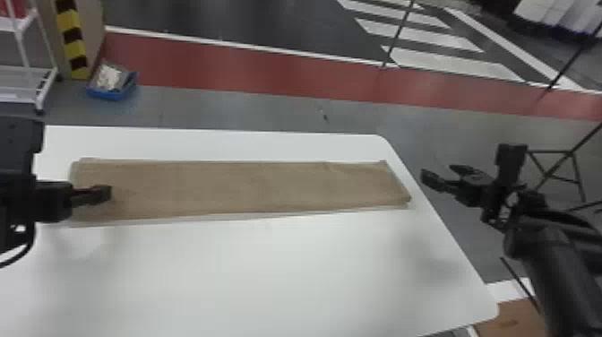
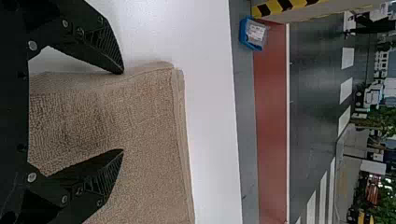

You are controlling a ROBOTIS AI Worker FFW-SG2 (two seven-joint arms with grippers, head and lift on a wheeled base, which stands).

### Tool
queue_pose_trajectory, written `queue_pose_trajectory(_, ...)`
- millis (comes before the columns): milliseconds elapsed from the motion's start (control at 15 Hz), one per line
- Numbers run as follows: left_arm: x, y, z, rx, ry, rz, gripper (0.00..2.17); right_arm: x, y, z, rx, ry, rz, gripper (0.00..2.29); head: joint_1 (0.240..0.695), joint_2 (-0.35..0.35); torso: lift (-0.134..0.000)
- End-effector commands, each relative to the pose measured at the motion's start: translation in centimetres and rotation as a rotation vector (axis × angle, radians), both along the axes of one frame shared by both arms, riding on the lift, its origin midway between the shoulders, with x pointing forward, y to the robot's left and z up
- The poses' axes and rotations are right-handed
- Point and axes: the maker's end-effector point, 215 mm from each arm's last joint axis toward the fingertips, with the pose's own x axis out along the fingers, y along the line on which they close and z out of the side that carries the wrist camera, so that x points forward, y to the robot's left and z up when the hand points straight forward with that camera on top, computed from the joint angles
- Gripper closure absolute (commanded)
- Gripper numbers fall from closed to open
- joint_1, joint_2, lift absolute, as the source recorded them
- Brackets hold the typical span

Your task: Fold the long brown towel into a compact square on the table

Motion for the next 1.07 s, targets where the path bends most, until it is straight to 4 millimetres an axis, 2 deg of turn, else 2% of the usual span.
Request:
queue_pose_trajectory(0,0.1,0.4,0.0,0.002,0.002,0.004,0.54,0.1,0.2,0.0,0.000,-0.003,0.004,0.04,0.695,-0.331,-0.128)
queue_pose_trajectory(200,0.4,0.2,0.3,0.001,-0.001,0.000,0.55,0.1,0.2,-0.1,0.002,-0.002,0.001,0.04,0.695,-0.325,-0.128)
queue_pose_trajectory(267,0.4,0.2,0.0,0.004,0.006,-0.002,0.69,0.1,0.2,0.0,0.003,-0.003,0.002,0.04,0.695,-0.324,-0.128)
queue_pose_trajectory(400,0.5,0.4,-0.5,0.016,0.016,-0.002,0.70,0.1,0.1,0.0,0.002,-0.003,0.001,0.04,0.695,-0.325,-0.128)
queue_pose_trajectory(467,0.2,0.5,-1.0,0.021,0.034,-0.007,0.79,0.1,0.1,0.0,0.002,-0.003,0.001,0.04,0.695,-0.324,-0.128)
queue_pose_trajectory(533,0.1,0.5,-1.2,0.030,0.043,-0.008,1.07,0.1,0.1,0.0,0.002,-0.003,0.001,0.04,0.695,-0.324,-0.128)
queue_pose_trajectory(667,-0.6,0.4,-1.9,0.028,0.074,-0.010,1.10,0.0,0.0,0.1,0.000,-0.003,0.000,0.04,0.695,-0.324,-0.128)
queue_pose_trajectory(733,-1.5,0.3,-2.6,0.033,0.111,-0.012,1.37,0.0,0.1,-0.1,0.004,0.003,0.000,0.04,0.695,-0.324,-0.128)
queue_pose_trajectory(1000,-2.7,-0.1,-0.6,0.034,0.112,-0.026,1.41,0.0,0.2,-0.3,0.008,0.010,0.000,0.04,0.695,-0.331,-0.128)
